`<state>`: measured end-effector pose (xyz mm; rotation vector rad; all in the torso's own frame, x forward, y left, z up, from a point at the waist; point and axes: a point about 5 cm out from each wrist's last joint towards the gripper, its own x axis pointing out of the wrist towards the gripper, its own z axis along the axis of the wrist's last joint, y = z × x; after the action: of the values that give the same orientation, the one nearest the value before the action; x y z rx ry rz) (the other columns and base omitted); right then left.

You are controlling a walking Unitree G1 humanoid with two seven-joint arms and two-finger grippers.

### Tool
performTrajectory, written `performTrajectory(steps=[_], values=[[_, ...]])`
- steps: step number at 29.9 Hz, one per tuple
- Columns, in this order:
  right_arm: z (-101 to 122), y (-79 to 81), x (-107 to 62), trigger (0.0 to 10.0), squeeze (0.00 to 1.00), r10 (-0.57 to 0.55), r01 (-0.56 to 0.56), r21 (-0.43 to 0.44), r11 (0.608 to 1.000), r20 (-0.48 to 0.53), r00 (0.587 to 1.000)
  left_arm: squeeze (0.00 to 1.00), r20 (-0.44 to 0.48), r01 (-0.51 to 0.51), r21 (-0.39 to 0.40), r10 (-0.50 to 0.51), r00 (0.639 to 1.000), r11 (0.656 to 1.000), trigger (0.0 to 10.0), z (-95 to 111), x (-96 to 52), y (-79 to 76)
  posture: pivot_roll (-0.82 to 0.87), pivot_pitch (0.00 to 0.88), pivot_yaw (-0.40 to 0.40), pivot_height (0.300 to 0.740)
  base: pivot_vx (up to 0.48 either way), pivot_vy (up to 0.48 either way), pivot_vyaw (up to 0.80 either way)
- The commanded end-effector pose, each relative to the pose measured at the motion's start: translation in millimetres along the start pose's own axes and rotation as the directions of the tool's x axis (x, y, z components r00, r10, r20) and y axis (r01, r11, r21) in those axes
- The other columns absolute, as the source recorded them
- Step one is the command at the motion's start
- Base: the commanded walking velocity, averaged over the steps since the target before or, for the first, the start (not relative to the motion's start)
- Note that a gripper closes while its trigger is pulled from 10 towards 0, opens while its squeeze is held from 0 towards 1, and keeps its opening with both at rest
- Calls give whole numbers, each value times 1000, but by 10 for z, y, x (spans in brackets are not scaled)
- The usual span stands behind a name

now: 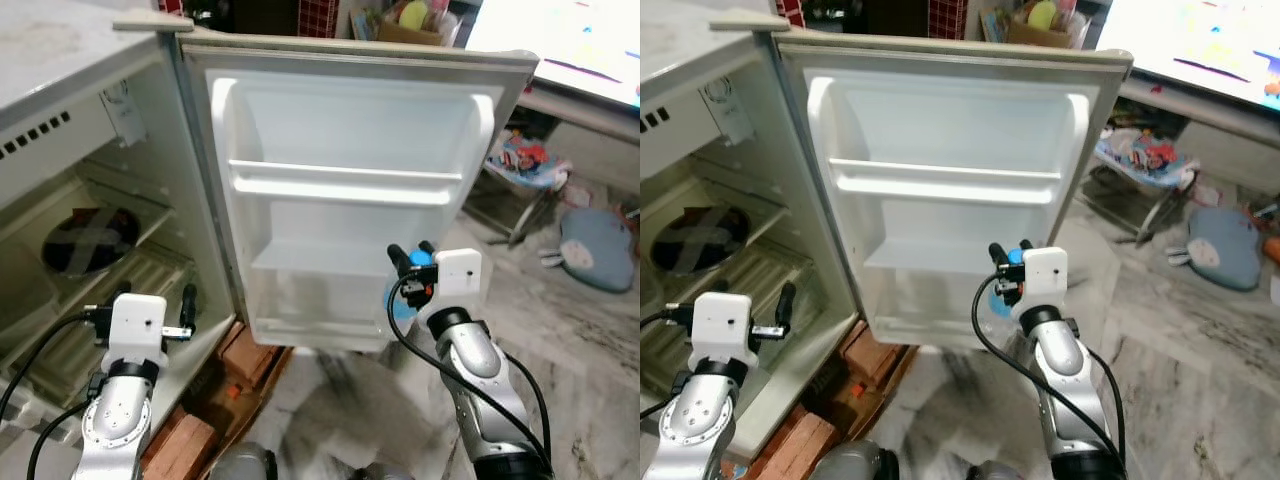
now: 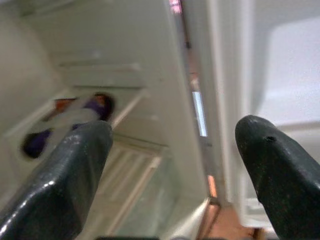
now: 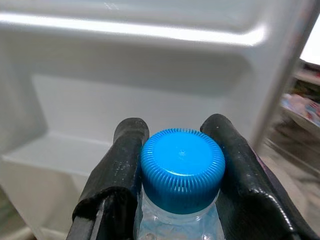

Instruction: Restocking fridge

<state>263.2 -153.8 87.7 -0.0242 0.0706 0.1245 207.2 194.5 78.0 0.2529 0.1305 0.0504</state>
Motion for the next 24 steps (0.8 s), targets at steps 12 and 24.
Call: performTrajectory(steps=[12, 24], values=[[21, -3, -47, 10000, 0, -22, 22, 39, 999, 1, 1000, 0, 6, 10, 7, -10, 1000, 1000, 10000, 29, -10, 14, 157, 0, -54, 740, 0, 0, 0], [53, 91, -6, 10000, 0, 23, -24, 75, 997, 9, 1000, 0, 35, 8, -9, -8, 999, 1000, 10000, 99, 66, -3, 152, 0, -59, 740, 0, 0, 0]])
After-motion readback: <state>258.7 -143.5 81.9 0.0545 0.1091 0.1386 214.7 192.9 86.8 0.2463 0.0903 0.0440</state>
